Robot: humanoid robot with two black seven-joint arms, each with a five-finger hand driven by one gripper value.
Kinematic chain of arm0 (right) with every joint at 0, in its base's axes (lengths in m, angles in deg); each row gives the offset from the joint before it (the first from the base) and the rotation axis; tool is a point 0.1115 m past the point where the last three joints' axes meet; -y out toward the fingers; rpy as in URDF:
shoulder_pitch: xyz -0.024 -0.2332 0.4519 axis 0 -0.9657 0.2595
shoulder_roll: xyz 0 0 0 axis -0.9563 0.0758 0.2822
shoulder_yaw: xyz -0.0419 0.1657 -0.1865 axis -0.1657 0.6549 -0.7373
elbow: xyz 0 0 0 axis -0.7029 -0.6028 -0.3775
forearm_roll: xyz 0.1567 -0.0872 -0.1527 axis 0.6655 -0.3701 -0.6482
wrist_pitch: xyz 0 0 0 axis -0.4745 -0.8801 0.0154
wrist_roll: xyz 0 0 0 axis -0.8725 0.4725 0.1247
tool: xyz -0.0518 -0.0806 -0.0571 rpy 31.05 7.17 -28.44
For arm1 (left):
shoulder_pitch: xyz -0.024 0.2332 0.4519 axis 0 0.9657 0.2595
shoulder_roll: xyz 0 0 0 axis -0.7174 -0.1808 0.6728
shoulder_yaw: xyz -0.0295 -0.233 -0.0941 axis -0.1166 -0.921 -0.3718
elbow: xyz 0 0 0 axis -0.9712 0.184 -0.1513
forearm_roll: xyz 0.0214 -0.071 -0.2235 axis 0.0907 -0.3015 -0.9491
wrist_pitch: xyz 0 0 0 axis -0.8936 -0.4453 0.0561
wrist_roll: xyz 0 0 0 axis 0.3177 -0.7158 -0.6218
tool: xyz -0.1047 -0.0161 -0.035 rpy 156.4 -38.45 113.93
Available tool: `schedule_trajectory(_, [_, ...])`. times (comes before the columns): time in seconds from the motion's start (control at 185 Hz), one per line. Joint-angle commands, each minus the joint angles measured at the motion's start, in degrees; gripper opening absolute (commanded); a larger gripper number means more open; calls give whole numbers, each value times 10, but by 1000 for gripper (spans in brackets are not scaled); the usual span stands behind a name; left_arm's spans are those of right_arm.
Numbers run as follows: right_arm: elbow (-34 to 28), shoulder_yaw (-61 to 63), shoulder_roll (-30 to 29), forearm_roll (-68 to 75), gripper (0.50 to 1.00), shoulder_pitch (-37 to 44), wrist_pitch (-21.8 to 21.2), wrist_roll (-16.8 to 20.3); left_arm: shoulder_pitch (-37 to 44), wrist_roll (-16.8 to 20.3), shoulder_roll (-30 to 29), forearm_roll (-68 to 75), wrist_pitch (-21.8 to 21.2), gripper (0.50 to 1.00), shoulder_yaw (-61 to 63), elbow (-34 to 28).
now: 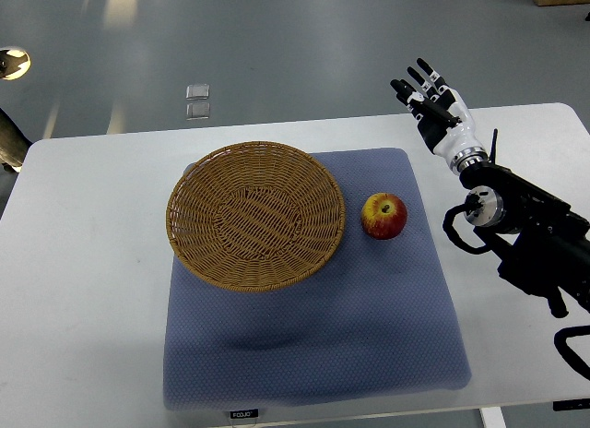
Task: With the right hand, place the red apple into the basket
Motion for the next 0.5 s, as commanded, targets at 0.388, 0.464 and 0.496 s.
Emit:
schedule_trajectory(0.388, [0,0,0,0,921,2,0,0,5,-1,0,0,0,1000,3,-4])
schedule_trajectory(0.464, [0,-1,0,0,921,5,0,0,5,-1,0,0,0,1000,4,-1])
schedule_trajectory(0.496, [0,0,0,0,921,5,0,0,5,-1,0,0,0,1000,4,-1])
